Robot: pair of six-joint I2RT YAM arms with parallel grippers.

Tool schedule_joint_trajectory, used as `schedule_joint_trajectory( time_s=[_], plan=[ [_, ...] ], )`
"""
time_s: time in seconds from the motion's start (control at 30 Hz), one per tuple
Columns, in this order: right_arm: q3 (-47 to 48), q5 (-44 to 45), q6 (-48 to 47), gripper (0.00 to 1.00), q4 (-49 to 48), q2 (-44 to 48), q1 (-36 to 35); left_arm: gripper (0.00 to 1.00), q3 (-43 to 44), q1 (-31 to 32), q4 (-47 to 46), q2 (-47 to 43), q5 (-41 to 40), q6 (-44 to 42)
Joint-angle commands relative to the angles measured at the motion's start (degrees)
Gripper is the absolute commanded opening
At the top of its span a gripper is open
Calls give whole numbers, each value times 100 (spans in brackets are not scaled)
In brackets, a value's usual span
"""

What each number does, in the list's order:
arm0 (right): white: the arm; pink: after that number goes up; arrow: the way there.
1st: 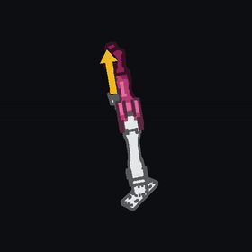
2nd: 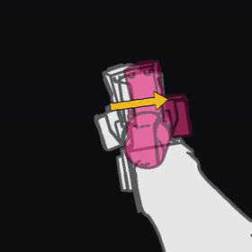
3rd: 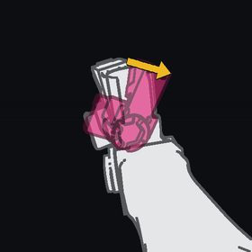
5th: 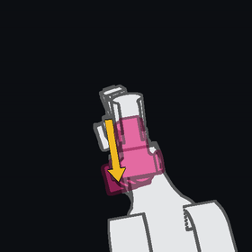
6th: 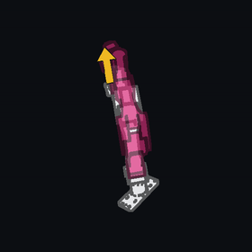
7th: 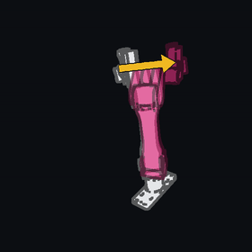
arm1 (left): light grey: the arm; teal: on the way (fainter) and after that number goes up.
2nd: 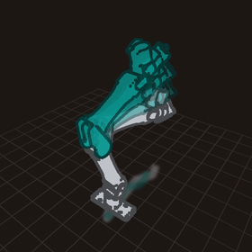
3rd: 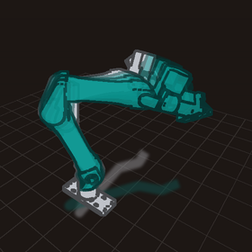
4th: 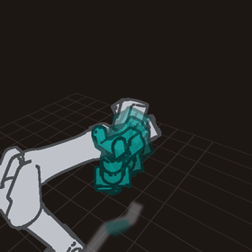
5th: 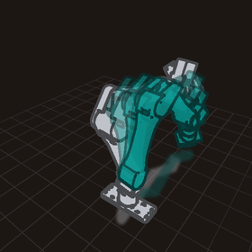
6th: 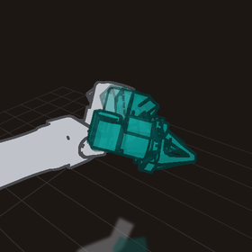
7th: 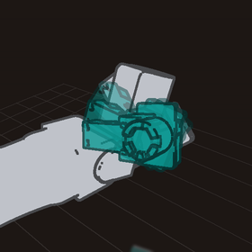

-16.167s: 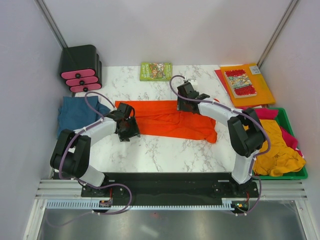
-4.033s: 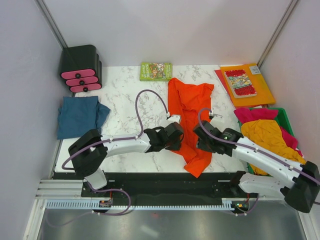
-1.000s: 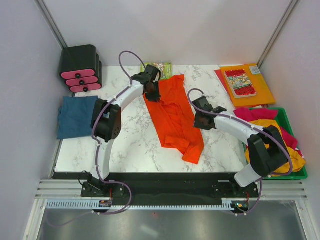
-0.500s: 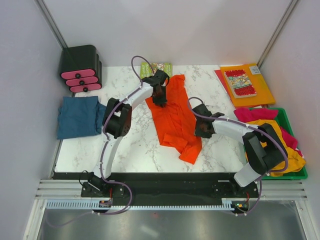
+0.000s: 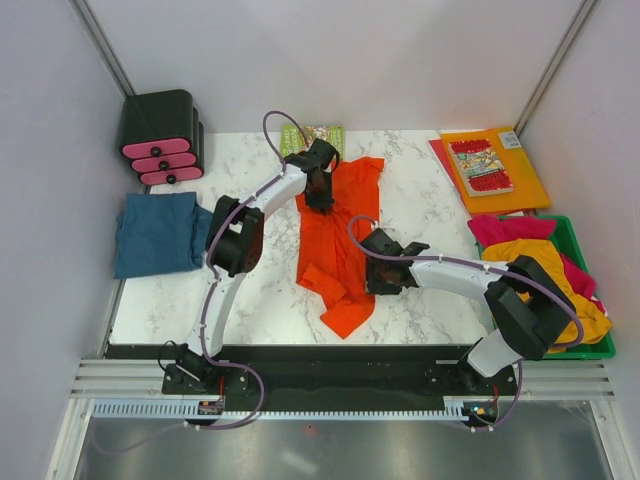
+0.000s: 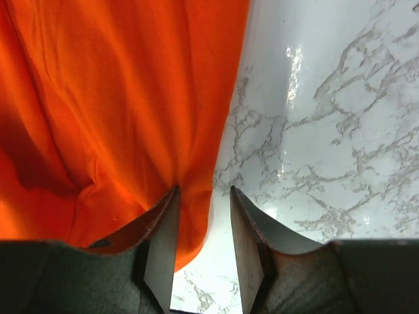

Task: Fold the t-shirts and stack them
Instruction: Grab the bottom of the folded rectangular tshirt with both arms

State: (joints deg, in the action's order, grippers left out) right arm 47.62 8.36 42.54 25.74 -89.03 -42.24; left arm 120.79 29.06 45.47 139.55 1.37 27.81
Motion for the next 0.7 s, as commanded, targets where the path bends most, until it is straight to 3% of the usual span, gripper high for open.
schedule_joint_trajectory(
  time_s=[0.0, 0.23, 0.33, 0.67],
  plan=[
    [150, 226, 62, 45, 642, 70, -4, 27, -704, -14, 331, -399, -602, 40],
    [1828, 912, -431, 48, 1276, 176, 313, 32, -1663, -14, 243, -2112, -875, -39],
    [2023, 1132, -466, 48, 1364, 360, 348, 33, -2365, -5, 138, -2885, -840, 5],
    [1339, 1124, -265, 48, 1250, 905, 348, 31, -6422, 389, -1627, -5523, 20, 769]
  ],
)
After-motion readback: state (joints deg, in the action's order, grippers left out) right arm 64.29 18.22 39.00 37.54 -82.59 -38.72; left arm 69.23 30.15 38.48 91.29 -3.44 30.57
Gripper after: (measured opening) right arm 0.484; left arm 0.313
